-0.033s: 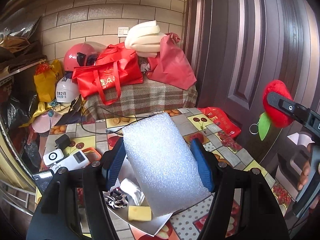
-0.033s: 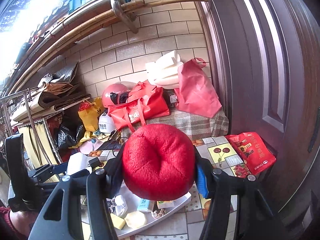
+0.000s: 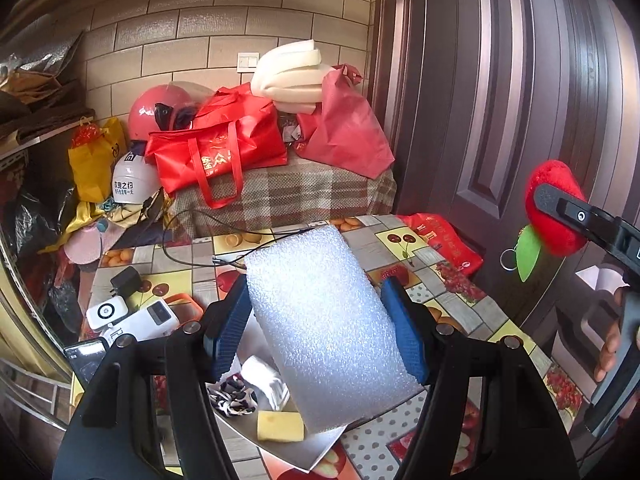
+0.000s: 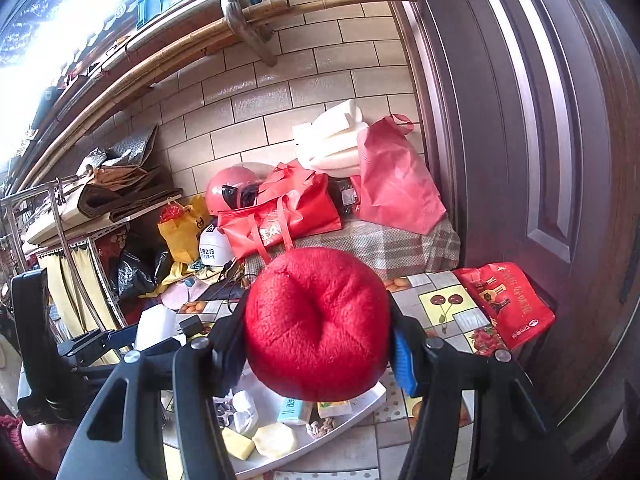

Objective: Organize soft objects
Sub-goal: 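Carry the foam sheet with left tool over the tray while right tool carries the red plush, then open left tool to drop the foam sheet in the tray while right tool releases the red plush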

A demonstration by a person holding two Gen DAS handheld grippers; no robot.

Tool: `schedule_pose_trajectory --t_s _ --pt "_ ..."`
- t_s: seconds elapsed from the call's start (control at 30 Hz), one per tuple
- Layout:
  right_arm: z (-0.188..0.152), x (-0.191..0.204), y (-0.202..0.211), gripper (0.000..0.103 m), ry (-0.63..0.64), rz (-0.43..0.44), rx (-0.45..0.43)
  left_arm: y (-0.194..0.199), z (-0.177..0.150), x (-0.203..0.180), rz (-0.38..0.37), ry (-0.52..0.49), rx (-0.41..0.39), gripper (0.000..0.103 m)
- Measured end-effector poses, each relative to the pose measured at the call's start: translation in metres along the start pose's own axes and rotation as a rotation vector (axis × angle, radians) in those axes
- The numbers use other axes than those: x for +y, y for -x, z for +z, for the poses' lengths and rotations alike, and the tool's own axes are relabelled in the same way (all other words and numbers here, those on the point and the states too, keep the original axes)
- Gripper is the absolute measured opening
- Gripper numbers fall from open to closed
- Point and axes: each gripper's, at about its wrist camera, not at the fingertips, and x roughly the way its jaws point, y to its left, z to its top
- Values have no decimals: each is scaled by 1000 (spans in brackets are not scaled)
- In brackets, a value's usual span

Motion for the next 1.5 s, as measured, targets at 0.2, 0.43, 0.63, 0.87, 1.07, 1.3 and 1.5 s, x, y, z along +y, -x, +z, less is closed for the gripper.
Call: schedule_pose_trajectory --t_s 0.2,0.43,0.63,0.87,1.07,1.3,1.5 --pt "-7 3 -19 59 -2 16 38 -20 -10 10 22 19 51 66" --pt "-11 3 -42 59 4 27 73 -43 -14 20 31 40 80 66" --pt "-32 9 -83 60 20 45 168 -80 -25 62 105 126 152 66" --pt "-77 19 -144 60 28 85 323 -126 -55 66 129 103 262 66" --pt "-99 17 -182 61 -9 87 387 -155 -74 58 97 105 315 66" --pt "-110 19 -213 93 -7 107 417 -171 -79 75 135 151 333 74" --pt "-112 23 -205 103 2 95 385 -170 -81 79 164 163 327 103"
